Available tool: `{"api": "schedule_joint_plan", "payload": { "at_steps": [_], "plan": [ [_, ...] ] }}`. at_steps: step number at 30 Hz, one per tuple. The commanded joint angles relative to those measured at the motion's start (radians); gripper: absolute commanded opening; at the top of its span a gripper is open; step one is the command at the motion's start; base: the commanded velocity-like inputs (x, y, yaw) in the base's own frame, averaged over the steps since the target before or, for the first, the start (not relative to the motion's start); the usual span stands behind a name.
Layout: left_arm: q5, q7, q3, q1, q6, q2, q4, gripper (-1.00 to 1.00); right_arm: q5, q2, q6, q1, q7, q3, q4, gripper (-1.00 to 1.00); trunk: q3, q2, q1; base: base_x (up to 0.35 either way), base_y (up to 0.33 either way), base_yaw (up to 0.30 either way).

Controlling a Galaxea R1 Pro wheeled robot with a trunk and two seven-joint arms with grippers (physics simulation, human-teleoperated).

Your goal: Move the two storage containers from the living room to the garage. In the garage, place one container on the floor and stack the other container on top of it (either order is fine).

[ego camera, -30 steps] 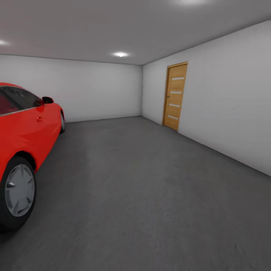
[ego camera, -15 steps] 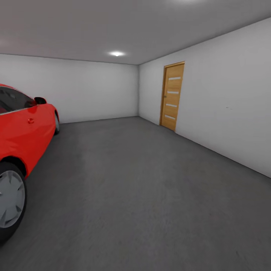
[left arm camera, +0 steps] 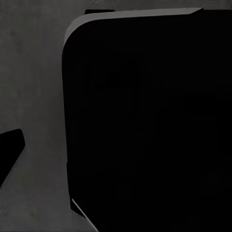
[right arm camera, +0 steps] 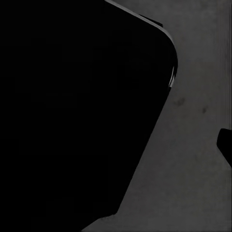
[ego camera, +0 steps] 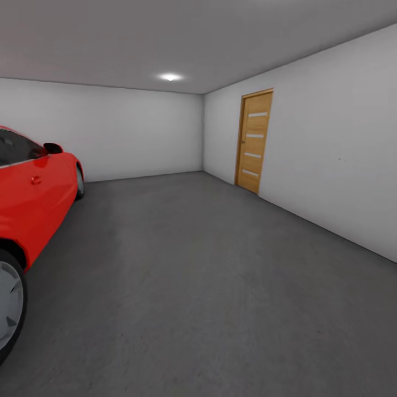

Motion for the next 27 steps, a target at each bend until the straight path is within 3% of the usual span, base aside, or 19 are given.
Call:
{"api": "schedule_joint_plan", "payload": {
  "at_steps": [1, 27],
  "plan": [
    [0.001, 0.000, 0.001, 0.000, -0.003, 0.000, 0.000, 1.00, -0.010, -0.001, -0.003, 0.000, 0.000, 0.008, 0.000, 1.00, -0.001, 0.000, 0.001, 0.321, 0.000, 0.000],
    [0.002, 0.003, 0.001, 0.000, -0.003, 0.000, 0.001, 1.00, -0.010, 0.000, -0.003, 0.000, 0.000, 0.008, 0.000, 1.00, -0.001, 0.000, 0.001, 0.321, 0.000, 0.000]
  ]
}}
